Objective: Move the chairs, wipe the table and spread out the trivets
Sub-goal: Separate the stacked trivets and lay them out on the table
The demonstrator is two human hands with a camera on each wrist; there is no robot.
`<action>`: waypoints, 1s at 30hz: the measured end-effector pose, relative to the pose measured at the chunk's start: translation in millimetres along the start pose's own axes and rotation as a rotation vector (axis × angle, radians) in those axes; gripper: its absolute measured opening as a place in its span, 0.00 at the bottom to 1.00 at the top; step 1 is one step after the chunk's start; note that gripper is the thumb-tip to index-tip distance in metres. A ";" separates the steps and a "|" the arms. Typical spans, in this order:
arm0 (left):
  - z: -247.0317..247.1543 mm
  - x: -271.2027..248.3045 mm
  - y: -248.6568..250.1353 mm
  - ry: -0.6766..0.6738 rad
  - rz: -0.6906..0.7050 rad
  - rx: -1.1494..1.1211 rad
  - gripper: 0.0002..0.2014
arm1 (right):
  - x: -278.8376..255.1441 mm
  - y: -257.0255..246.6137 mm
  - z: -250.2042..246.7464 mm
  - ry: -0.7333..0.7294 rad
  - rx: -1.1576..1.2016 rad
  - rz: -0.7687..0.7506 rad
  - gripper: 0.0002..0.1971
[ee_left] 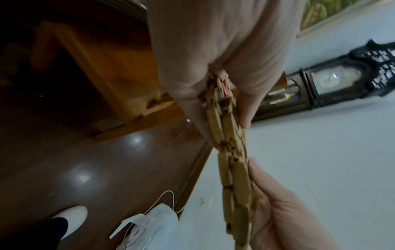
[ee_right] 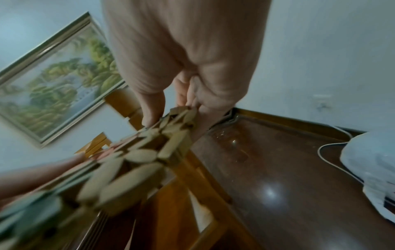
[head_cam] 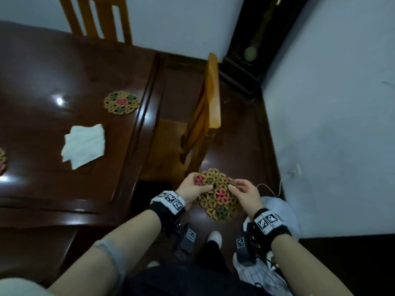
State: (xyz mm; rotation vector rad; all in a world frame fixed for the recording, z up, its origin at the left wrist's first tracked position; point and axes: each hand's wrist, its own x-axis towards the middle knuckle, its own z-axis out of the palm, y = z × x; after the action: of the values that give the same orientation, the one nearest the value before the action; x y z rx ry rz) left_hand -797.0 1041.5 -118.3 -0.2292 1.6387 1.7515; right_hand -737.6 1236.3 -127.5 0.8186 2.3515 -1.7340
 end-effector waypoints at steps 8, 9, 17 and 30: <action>117.1 84.0 46.1 -0.016 0.144 0.107 0.20 | 76.4 34.7 -105.1 0.104 0.224 0.215 0.09; 131.4 98.0 54.5 -0.010 0.157 0.112 0.19 | 88.7 32.4 -119.1 0.098 0.242 0.243 0.09; 232.9 205.4 120.3 0.104 0.228 0.116 0.19 | 191.4 -4.7 -232.1 -0.039 0.226 0.257 0.08; 277.3 379.5 212.3 0.287 0.226 0.175 0.11 | 385.4 -44.8 -307.8 0.124 0.124 0.057 0.12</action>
State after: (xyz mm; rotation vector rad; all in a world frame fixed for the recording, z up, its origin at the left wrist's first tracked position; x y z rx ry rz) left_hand -1107.7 1453.1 -117.8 -0.2289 2.0839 1.7886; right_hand -1017.3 1645.0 -134.2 1.0302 2.2888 -1.8727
